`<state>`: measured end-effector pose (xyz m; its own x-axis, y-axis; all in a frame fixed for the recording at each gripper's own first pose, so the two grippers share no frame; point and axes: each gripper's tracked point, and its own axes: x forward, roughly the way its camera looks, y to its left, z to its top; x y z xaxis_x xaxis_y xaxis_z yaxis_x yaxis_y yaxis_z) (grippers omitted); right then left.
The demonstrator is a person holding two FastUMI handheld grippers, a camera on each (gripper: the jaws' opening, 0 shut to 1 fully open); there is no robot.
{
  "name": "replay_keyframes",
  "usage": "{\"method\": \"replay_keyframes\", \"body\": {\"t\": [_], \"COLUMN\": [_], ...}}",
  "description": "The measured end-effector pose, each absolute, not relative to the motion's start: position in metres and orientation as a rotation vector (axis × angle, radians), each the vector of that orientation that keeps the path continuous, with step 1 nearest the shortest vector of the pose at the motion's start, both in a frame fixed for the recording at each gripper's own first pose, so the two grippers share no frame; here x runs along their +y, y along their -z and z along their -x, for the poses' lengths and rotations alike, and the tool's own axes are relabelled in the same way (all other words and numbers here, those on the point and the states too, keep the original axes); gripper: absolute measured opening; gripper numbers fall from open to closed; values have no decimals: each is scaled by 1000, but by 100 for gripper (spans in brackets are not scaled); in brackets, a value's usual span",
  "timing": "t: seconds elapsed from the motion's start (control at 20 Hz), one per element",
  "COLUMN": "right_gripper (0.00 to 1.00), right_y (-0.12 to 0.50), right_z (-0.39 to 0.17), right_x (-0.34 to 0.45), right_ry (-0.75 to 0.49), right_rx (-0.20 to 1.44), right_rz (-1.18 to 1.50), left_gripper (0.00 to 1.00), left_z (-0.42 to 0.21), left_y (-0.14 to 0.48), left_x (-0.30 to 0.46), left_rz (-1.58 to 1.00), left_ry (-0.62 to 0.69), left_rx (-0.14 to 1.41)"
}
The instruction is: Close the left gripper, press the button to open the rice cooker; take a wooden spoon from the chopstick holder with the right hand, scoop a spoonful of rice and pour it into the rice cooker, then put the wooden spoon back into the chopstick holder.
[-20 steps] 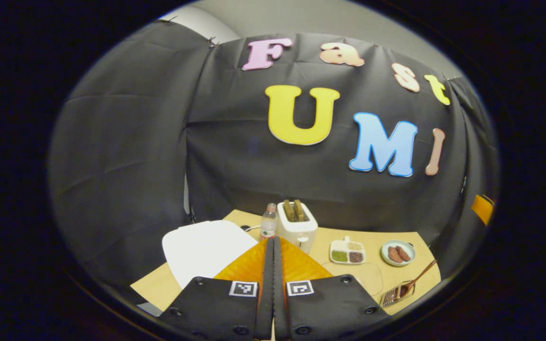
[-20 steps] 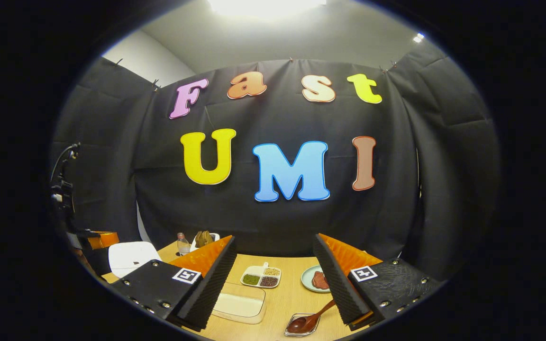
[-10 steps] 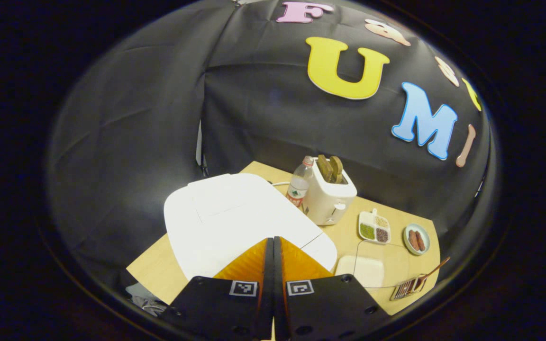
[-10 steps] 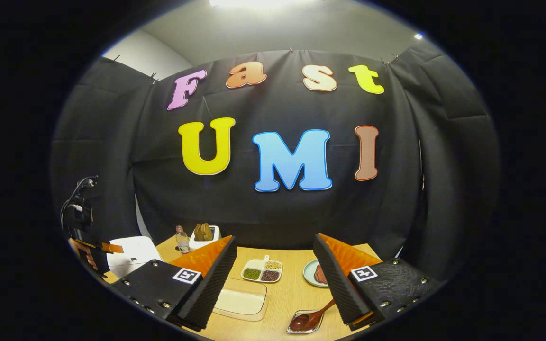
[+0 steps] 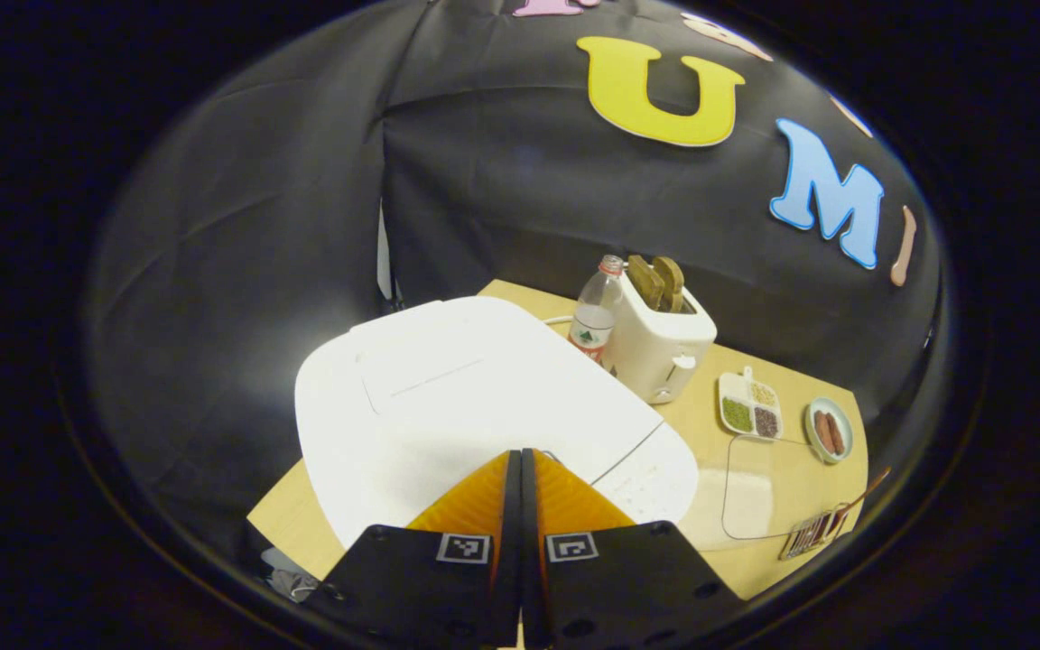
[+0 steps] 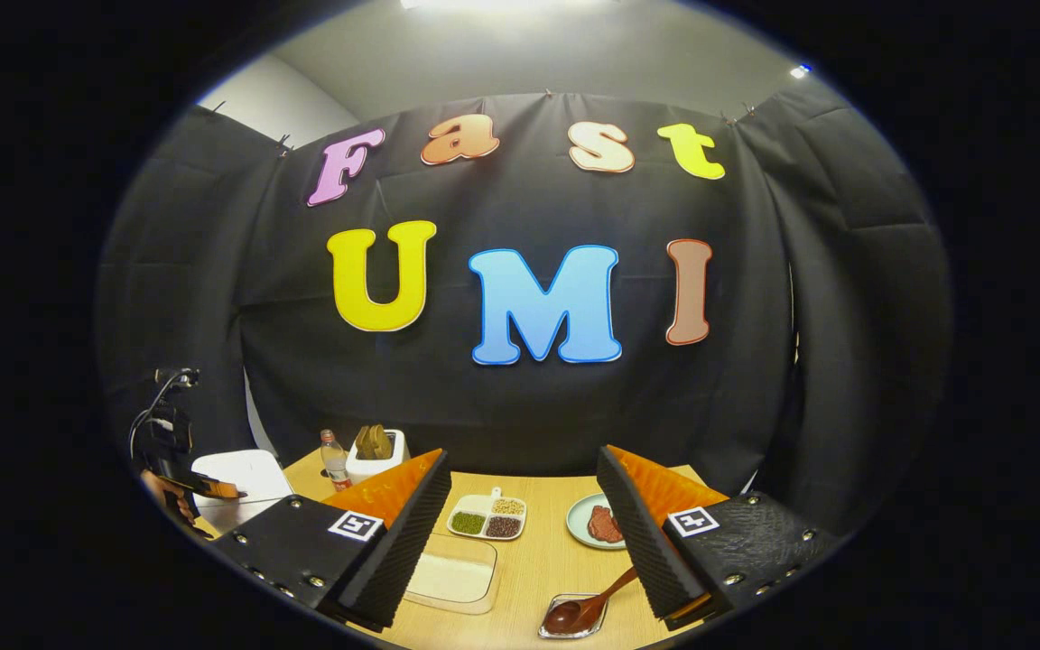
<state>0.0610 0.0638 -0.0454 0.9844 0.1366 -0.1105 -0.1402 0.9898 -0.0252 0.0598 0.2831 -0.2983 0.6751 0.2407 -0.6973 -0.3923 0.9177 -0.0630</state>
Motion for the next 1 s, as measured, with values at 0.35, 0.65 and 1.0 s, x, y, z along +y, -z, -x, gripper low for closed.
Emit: {"method": "replay_keyframes", "body": {"t": [0.35,0.65,1.0], "right_gripper": [99,99,99], "right_y": [51,51,69], "right_z": [-62,-58,-60], "right_x": [71,75,61], "right_ry": [-167,-207,-216], "right_rx": [115,89,127], "right_rz": [33,33,9], "left_gripper": [9,82,92], "left_z": [-78,-63,-47], "left_y": [189,91,71], "left_x": [297,282,222], "left_rz": [23,-21,39], "left_ry": [-418,-422,-336], "left_rx": [478,213,120]}}
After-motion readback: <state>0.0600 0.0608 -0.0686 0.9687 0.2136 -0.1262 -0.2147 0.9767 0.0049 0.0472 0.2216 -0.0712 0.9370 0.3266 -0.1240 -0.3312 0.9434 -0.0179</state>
